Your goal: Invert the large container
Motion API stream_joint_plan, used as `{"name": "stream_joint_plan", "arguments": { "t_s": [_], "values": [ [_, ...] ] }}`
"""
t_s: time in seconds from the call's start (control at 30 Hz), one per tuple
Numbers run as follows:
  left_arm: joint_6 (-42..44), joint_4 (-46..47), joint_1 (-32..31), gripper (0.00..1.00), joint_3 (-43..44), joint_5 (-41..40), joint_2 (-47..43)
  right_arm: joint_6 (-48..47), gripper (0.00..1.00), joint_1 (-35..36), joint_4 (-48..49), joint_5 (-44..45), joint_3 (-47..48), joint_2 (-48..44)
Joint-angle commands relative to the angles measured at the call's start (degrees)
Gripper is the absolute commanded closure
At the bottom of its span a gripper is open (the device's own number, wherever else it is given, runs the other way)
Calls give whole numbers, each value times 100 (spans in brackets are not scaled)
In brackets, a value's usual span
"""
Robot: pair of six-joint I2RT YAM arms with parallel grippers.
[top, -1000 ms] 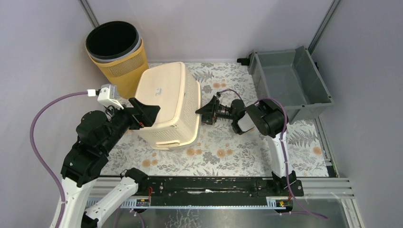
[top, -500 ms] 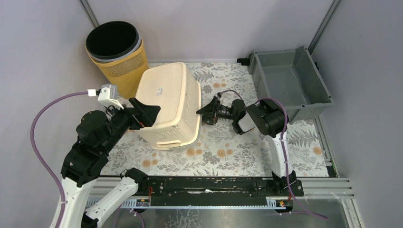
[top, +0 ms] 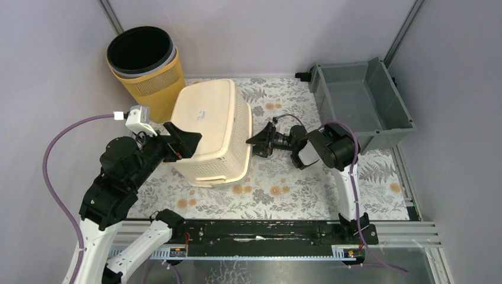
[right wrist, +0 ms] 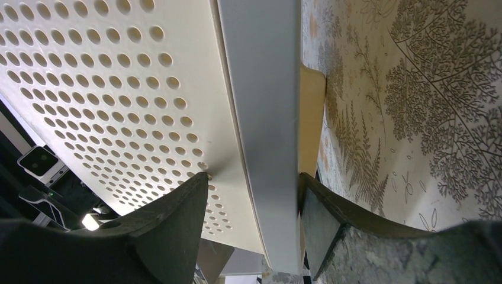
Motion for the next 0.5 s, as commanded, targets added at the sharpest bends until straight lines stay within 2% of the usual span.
{"name": "stream_joint_plan", "arguments": {
  "t_s": [0.0, 0.47],
  "values": [
    [-26, 336, 20, 0, -62, 119, -1, -57, 37, -90, 454, -124, -58, -89],
    [-79, 341, 21, 0, -83, 153, -36, -251, 46, -172, 351, -144, -261, -142]
  ]
}}
